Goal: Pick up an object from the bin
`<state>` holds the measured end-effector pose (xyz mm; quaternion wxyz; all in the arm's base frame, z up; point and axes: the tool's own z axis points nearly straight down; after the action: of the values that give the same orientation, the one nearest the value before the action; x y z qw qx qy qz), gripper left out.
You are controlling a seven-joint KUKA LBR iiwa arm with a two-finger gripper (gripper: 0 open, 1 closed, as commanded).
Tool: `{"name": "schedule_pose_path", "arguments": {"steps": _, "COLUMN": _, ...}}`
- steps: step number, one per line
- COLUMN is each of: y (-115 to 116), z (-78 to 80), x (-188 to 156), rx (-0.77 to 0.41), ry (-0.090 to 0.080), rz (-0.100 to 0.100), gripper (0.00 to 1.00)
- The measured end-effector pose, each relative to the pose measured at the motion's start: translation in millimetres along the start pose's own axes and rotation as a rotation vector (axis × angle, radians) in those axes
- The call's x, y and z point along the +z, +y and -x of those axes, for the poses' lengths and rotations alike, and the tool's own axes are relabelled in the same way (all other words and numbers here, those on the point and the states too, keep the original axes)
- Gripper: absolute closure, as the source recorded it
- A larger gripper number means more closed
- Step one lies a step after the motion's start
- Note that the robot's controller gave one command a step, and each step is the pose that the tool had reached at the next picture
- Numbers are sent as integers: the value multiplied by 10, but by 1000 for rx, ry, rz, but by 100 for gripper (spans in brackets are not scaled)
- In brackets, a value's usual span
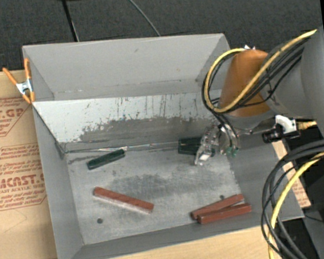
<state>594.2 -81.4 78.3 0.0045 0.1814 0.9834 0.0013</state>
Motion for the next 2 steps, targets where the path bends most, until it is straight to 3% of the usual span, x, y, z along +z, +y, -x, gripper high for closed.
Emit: {"name": "schedule_pose_path", "arguments": {"steps": 2, "y": -32, "z": -12, "x": -113, "rx": 5, "ry": 6, "rz": -3, "gripper": 100}}
